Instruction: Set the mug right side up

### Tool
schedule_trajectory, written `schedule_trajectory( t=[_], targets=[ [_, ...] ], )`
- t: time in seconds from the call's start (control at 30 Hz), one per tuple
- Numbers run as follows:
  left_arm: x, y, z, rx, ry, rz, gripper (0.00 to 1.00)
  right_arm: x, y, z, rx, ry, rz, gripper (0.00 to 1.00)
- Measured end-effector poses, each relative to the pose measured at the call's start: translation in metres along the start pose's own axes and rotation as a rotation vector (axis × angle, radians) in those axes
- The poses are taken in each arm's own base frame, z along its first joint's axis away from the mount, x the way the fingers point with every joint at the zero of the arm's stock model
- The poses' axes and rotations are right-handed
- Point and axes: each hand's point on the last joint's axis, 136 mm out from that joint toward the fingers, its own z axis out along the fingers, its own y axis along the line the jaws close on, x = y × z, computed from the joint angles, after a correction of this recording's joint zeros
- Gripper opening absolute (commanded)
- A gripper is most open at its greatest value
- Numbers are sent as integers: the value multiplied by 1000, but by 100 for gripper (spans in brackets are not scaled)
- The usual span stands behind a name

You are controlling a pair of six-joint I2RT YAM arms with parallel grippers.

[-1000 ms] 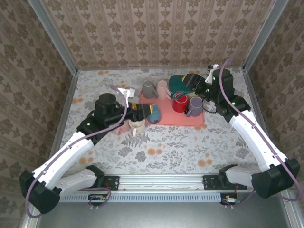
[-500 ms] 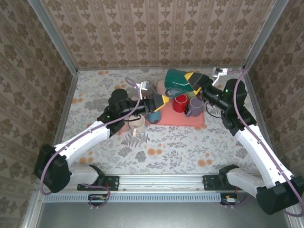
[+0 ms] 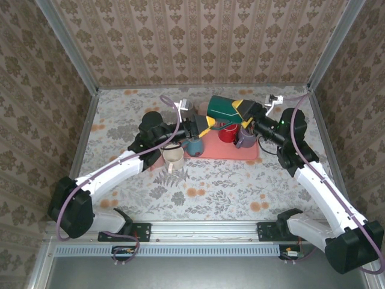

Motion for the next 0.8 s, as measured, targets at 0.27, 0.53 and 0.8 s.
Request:
schedule_trajectory(
  t=[0.27, 0.53, 0.8],
  targets=[
    [-1, 3, 4, 14, 3, -19, 46, 10, 7, -1, -62, 11, 0, 45],
    [2, 9, 6, 6, 22, -82, 11, 14, 0, -4, -81, -31, -33, 45],
    [7, 7, 3, 5, 40, -75, 3, 19, 4, -9, -90, -46, -82, 100]
  ],
)
